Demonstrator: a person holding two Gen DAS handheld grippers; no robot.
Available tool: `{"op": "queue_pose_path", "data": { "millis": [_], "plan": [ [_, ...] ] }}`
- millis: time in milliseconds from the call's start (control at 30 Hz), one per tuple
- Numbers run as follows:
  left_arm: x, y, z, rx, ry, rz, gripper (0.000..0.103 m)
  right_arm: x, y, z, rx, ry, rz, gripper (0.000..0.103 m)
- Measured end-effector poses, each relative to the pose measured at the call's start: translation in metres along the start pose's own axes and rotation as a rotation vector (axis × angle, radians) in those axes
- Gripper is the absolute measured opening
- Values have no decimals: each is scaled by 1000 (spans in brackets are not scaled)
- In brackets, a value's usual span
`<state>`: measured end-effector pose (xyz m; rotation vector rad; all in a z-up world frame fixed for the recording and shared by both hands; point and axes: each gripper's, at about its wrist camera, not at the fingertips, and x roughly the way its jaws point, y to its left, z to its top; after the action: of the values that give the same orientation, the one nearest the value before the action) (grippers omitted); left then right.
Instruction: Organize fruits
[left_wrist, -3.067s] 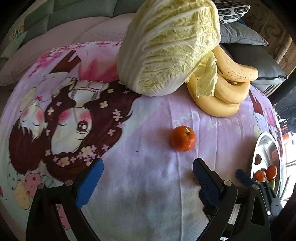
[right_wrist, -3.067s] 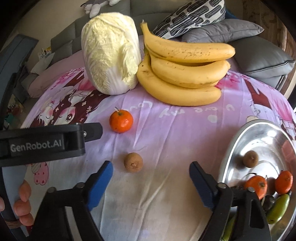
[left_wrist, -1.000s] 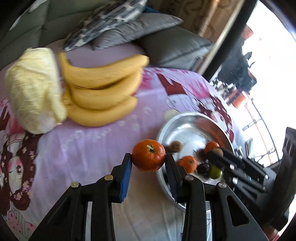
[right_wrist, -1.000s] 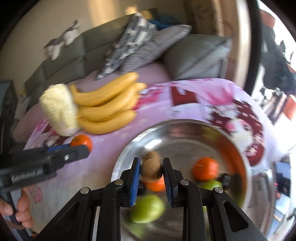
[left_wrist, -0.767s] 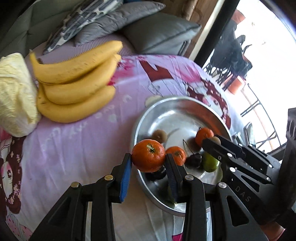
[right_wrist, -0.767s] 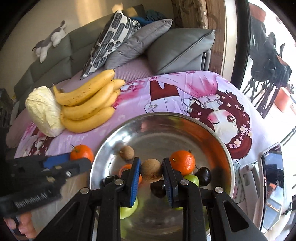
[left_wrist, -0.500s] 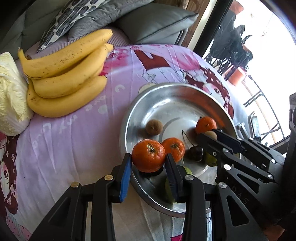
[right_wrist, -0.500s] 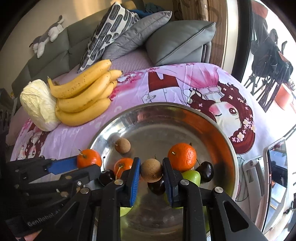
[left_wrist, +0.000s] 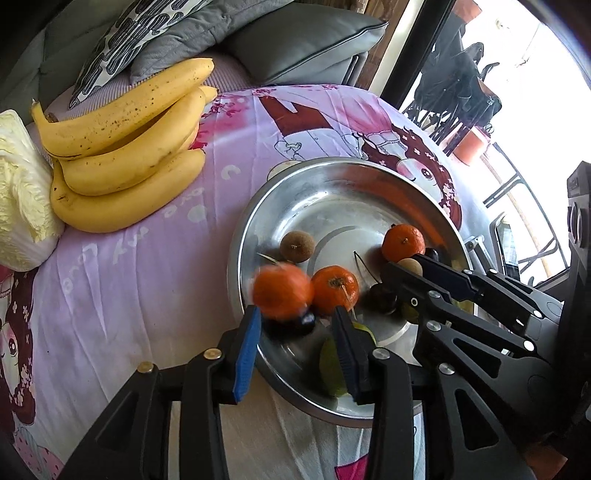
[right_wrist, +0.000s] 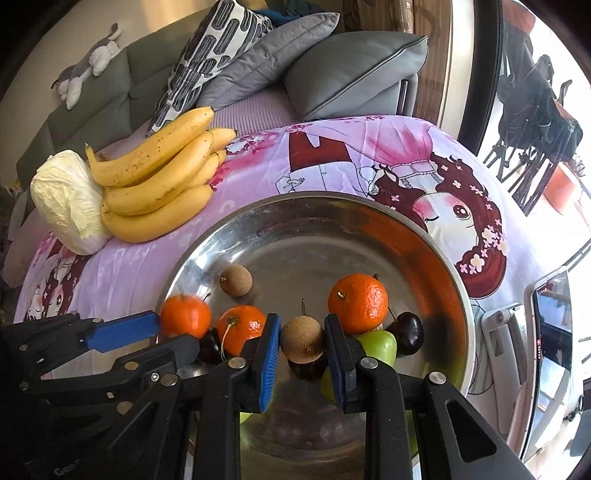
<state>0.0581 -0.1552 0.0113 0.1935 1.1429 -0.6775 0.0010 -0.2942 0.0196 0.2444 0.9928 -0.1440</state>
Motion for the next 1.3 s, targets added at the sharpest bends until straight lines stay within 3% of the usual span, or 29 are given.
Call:
{"op": "queue_pose_path", "data": {
  "millis": [367, 533, 667, 733, 867, 1067, 1300],
  "plan": [
    [-19, 12, -5, -58, -21, 19, 54, -9, 2, 1, 1, 7, -21, 29],
    [-26, 36, -12, -157, -28, 96, 66, -11, 7, -1, -17, 19, -27, 30],
    [-29, 54, -19, -225, -40, 173, 84, -15, 12, -1, -30, 14, -42, 57],
    [-30, 63, -23, -252, -53, 202, 86, -17, 16, -1, -41, 9, -46, 57],
    [-34, 77, -29, -289, -75, 254, 98, -18, 23, -2, -61, 16, -39, 70],
    [-33, 90, -40, -337, -60, 283, 98, -13, 32, -5, -90, 34, -42, 84],
    [-37, 103, -63, -403, -26, 373, 98, -10, 42, -9, -125, 42, -48, 100]
  ]
}}
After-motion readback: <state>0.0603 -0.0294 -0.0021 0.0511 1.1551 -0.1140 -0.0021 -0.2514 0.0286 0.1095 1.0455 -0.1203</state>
